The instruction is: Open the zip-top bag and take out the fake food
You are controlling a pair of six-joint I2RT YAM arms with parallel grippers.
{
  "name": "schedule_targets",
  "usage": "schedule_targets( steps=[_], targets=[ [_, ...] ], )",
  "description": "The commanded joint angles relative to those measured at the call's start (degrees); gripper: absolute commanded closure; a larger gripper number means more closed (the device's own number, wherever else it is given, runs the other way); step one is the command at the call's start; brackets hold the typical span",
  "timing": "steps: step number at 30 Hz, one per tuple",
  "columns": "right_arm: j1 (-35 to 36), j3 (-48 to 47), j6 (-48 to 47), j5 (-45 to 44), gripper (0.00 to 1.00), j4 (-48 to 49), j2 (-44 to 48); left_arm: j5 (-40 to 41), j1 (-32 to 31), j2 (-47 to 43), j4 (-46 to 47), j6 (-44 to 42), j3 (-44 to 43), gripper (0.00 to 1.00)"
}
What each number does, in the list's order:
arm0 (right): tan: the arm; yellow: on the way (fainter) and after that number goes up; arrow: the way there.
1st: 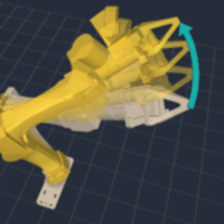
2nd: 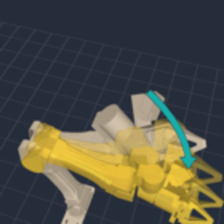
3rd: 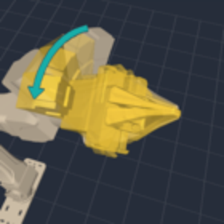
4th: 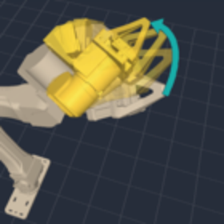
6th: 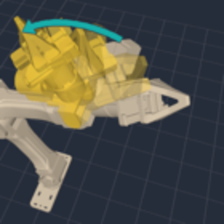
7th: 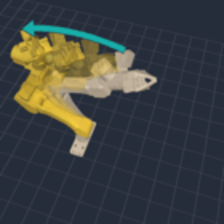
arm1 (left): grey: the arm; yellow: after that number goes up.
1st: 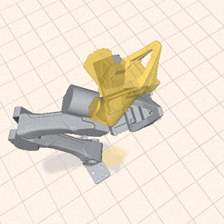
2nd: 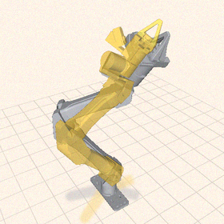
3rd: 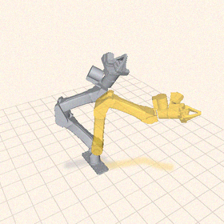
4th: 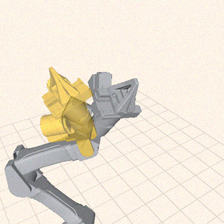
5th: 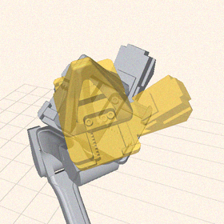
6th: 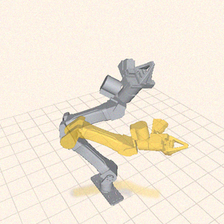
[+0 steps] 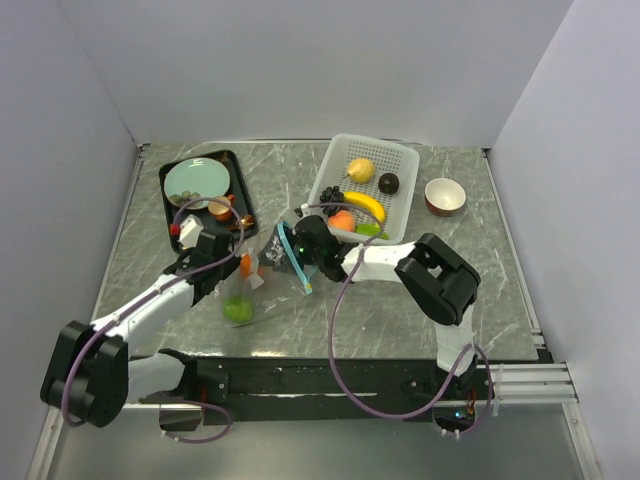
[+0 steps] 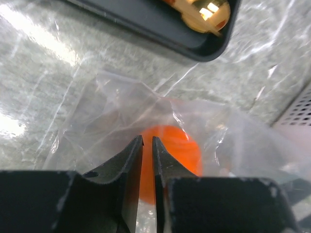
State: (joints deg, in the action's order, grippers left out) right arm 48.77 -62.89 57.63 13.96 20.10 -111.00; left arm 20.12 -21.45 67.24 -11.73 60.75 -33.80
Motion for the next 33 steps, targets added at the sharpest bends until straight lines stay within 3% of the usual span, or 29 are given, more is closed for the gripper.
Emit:
schedule_targets(
  steps=[1, 17, 22, 27, 33],
  targets=[
    [0.71, -4.95, -0.06, -1.83, 0.24, -0.31, -3.07, -3.15, -0.08, 2.71, 3.99, 0.51, -1.18, 0.83],
    [2.82, -6.98, -2.70, -6.57, 0.21, -5.07, -5.37, -10.36, -0.08, 1.67, 10.06, 2.00, 3.92, 0.90],
    [2.91, -4.52, -1.99, -7.98, 0.29, -4.10, -3.53, -5.63, 0.09, 0.35, 4.98, 1.83, 3.83, 0.91],
    [2.64, -1.97, -1.55, -8.24, 0.53, -2.52, -1.24, -4.21, 1.50, 0.25, 4.61, 2.09, 5.06, 0.92],
    [2.73, -0.22, -1.55, -9.12, 0.57, -2.08, 1.31, -2.28, 2.73, 0.52, 4.16, 2.18, 6.47, 0.92]
  ],
)
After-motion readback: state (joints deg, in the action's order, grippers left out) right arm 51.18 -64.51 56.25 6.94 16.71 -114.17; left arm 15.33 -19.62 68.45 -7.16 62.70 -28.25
